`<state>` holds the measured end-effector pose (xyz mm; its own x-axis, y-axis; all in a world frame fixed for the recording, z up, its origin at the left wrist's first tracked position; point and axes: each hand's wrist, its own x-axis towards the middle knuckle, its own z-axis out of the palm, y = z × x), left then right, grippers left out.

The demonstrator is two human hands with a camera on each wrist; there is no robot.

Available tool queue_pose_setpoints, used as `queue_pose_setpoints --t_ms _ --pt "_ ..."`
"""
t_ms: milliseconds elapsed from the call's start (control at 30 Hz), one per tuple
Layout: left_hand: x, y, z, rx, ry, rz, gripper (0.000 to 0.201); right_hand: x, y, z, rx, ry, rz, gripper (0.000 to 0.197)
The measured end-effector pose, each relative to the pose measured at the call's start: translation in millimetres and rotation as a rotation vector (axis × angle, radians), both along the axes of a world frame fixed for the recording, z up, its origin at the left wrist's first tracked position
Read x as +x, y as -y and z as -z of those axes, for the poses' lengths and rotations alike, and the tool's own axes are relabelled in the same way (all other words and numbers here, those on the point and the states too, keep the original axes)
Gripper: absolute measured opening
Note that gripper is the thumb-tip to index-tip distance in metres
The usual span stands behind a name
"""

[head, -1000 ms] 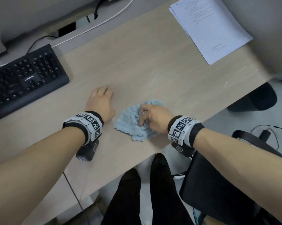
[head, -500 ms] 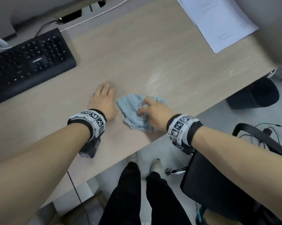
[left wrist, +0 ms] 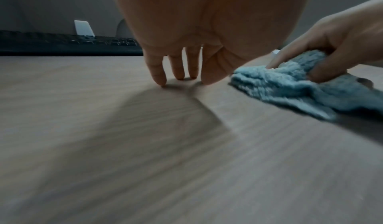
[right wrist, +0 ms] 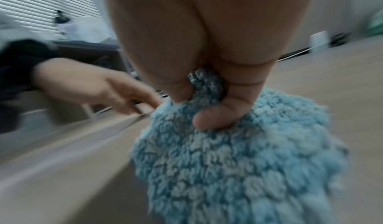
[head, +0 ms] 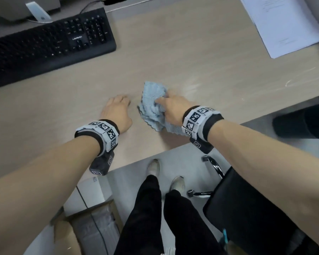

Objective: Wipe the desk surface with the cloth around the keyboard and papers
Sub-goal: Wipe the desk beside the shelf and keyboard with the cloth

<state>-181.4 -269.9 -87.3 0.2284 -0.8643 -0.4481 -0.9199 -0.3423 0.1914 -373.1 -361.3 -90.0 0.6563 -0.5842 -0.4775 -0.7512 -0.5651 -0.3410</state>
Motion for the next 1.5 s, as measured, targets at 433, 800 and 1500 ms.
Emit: queue_pose_setpoints --t_ms 433,800,1500 --pt "-2 -36 10 -0.035 -0.035 -0.082 0.077 -39 -7 3 -0.121 -0.007 0.236 0.036" --pt "-14 -22 5 0.003 0.033 -0.097 0.067 -54 -95 0 -0.036 0.121 -0.017 0.069" --pt "-110 80 -13 0.056 0.120 0.252 0.049 -197 21 -4 -0.246 -0.127 0.871 0.040"
